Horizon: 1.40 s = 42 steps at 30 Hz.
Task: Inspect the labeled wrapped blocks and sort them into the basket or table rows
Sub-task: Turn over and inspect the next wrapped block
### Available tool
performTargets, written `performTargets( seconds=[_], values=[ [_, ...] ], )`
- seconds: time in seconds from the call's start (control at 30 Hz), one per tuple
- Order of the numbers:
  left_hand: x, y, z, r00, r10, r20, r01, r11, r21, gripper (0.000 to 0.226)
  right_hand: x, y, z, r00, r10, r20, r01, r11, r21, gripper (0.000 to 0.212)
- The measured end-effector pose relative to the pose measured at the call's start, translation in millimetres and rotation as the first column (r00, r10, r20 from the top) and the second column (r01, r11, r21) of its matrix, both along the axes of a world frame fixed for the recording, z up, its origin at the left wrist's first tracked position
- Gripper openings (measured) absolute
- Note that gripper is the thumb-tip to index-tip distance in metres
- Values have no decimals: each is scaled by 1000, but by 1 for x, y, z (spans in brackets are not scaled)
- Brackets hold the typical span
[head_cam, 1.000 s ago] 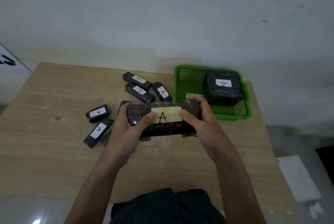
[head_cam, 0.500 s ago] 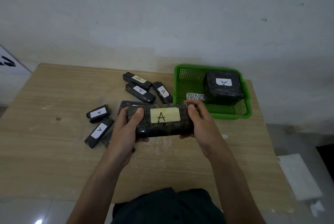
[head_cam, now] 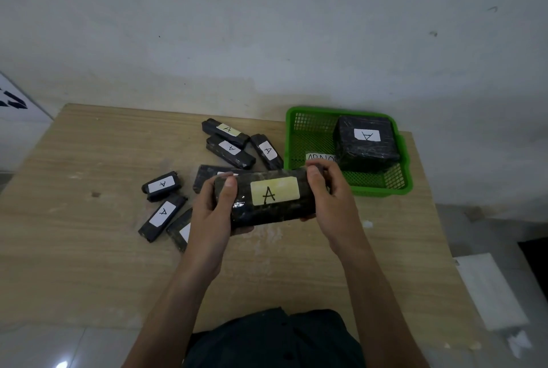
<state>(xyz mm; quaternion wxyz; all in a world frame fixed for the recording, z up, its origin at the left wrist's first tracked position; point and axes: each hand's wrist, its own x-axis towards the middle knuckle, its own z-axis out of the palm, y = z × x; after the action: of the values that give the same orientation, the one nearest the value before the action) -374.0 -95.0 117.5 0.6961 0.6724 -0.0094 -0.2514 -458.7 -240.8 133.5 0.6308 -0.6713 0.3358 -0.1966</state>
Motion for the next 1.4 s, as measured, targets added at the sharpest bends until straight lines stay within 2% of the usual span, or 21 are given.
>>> performTargets(
  seconds=[0.1,0.17,0.3,0.37,0.43,0.53,0.63,0.77,0.93,1.2,1.4],
  values=[
    [4,4,-2,997,-31,-71,35,998,47,44,-4,-4,-2,992,72,103,-81,993,85,25],
    [8,6,-2,986,-42,-160,53,997,64,44,-7,-6,-3,978,112,178,-132,986,101,32],
    [12,10,-7,956,-93,-277,118,990,74,54,-11,-13,-9,960,158,232,-186,977,103,33],
    [11,9,-6,966,-91,-244,110,992,64,39,-12,-12,-12,964,163,208,-193,972,134,33],
    [9,7,-5,979,-75,-191,89,994,64,22,-12,-10,-15,975,190,117,-204,971,123,36],
    [8,5,-7,994,-57,-96,66,994,92,16,-9,-5,-19,970,231,-81,-221,968,115,47],
    [10,5,-10,998,-54,-20,56,988,143,15,-7,1,-22,955,235,-179,-194,956,221,39],
    [8,4,-8,995,-89,35,82,983,166,32,-1,10,-29,979,136,-149,-83,945,316,34],
    [6,-1,-13,997,-54,60,41,980,195,43,6,16,-30,995,16,-101,14,959,285,42],
    [0,-4,-11,990,-19,142,-3,988,154,36,10,9,-21,996,41,-76,-31,991,132,41],
    [2,-5,-4,979,-41,199,17,993,121,30,12,7,-19,998,38,-60,-28,987,160,39]
  ],
)
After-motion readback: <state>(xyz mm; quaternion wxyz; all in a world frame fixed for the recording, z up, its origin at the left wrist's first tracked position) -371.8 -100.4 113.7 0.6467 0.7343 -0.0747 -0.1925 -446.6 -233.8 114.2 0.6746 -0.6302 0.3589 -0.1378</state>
